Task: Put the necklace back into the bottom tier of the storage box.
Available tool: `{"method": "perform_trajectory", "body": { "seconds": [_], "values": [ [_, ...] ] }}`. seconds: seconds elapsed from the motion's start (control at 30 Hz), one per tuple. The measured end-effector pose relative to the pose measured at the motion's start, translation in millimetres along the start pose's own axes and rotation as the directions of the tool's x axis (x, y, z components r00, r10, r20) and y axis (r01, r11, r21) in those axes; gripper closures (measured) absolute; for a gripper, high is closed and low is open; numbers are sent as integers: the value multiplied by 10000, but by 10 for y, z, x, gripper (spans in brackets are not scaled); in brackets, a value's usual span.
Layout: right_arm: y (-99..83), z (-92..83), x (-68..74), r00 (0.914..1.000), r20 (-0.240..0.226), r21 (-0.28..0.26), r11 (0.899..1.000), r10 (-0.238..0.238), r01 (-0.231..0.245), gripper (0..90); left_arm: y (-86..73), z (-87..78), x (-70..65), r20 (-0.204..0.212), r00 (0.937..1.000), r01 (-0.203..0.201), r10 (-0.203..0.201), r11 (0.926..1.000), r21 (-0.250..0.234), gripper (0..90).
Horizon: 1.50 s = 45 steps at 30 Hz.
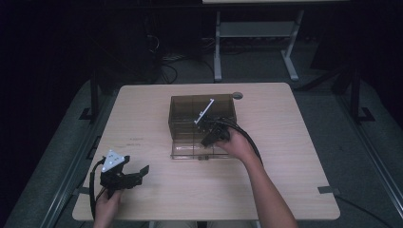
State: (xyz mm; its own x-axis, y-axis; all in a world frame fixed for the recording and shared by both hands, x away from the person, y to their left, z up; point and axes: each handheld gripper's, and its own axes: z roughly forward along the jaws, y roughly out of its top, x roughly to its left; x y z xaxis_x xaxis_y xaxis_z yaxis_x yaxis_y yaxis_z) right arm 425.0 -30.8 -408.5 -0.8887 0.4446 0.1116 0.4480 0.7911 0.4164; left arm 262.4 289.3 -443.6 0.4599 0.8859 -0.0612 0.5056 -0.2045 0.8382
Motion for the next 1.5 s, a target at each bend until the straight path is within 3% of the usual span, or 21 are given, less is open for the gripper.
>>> {"method": "perform_trajectory", "body": {
  "seconds": [1.5],
  "values": [
    [-42,204,-32,9996,-14,158,9994,295,-295,845,-10,-22,5,-2,10000,40,-40,10000,-18,131]
  ]
}}
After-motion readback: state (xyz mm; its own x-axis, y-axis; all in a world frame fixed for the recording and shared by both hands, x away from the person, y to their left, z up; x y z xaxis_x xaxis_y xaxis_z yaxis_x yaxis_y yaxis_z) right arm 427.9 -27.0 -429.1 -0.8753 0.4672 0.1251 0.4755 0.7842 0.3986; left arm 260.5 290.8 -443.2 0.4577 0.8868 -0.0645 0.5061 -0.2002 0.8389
